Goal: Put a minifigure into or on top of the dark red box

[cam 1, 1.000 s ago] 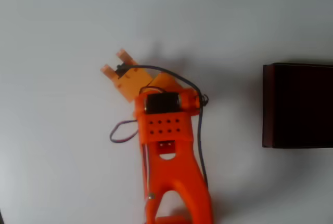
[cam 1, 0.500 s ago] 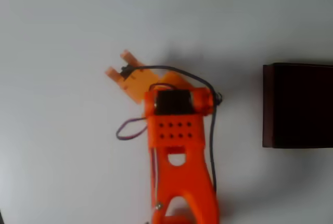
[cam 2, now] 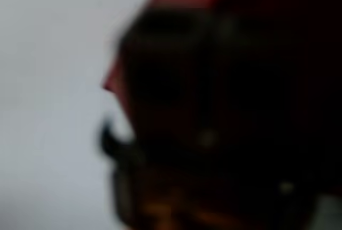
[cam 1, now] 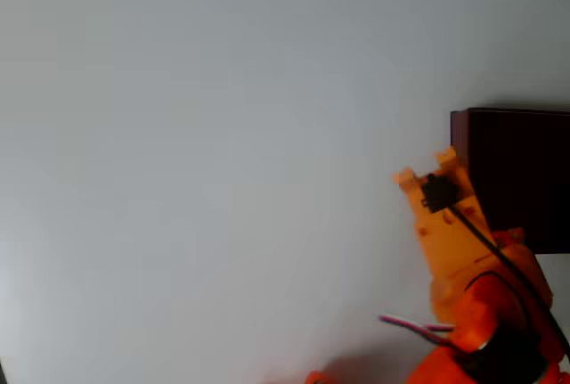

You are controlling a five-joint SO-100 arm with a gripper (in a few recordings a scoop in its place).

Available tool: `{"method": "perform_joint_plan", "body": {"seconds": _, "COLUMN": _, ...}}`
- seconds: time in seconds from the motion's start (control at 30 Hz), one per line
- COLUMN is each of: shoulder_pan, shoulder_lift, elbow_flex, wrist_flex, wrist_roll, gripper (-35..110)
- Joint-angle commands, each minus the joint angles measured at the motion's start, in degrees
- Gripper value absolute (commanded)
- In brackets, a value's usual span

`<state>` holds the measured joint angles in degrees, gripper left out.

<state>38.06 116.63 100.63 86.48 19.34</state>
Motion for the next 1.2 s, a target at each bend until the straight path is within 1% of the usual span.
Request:
{"method": "perform_joint_plan", "body": {"seconds": 0.0, "shoulder_pan": 4.7, "shoulder_lift": -3.6, "elbow_flex": -0.8, "wrist_flex": -5.1, "wrist_roll": -1.0, "gripper": 0}}
{"method": "perform_joint_plan", "body": {"seconds": 0.13, "shoulder_pan": 6.5, "shoulder_lift": -14.2, "elbow_flex": -5.7, "wrist_flex": -9.2, "wrist_roll": -1.6, "gripper": 0}}
{"method": "perform_joint_plan", "body": {"seconds": 0.33, "shoulder_pan": 7.6, "shoulder_lift": -34.9, "elbow_flex": -21.9, "wrist_flex": -9.8, "wrist_roll": -3.0, "gripper": 1}}
{"method": "perform_joint_plan", "body": {"seconds": 0.43, "shoulder_pan": 8.2, "shoulder_lift": -45.3, "elbow_flex": -31.3, "wrist_flex": -6.9, "wrist_roll": -4.0, "gripper": 9}}
{"method": "perform_joint_plan", "body": {"seconds": 0.5, "shoulder_pan": 8.9, "shoulder_lift": -51.3, "elbow_flex": -38.2, "wrist_flex": -2.3, "wrist_roll": -5.2, "gripper": 12}}
{"method": "perform_joint_plan", "body": {"seconds": 0.63, "shoulder_pan": 9.8, "shoulder_lift": -53.8, "elbow_flex": -42.2, "wrist_flex": 1.5, "wrist_roll": -5.7, "gripper": 12}}
{"method": "perform_joint_plan", "body": {"seconds": 0.73, "shoulder_pan": 9.1, "shoulder_lift": -49.0, "elbow_flex": -41.5, "wrist_flex": 3.5, "wrist_roll": -7.6, "gripper": 12}}
{"method": "perform_joint_plan", "body": {"seconds": 0.9, "shoulder_pan": 5.5, "shoulder_lift": -30.0, "elbow_flex": -28.7, "wrist_flex": 3.3, "wrist_roll": -11.8, "gripper": 11}}
{"method": "perform_joint_plan", "body": {"seconds": 1.07, "shoulder_pan": -1.4, "shoulder_lift": -2.7, "elbow_flex": -9.5, "wrist_flex": 1.4, "wrist_roll": -16.5, "gripper": 10}}
{"method": "perform_joint_plan", "body": {"seconds": 1.17, "shoulder_pan": -8.5, "shoulder_lift": 16.1, "elbow_flex": 5.2, "wrist_flex": -2.2, "wrist_roll": -19.4, "gripper": 9}}
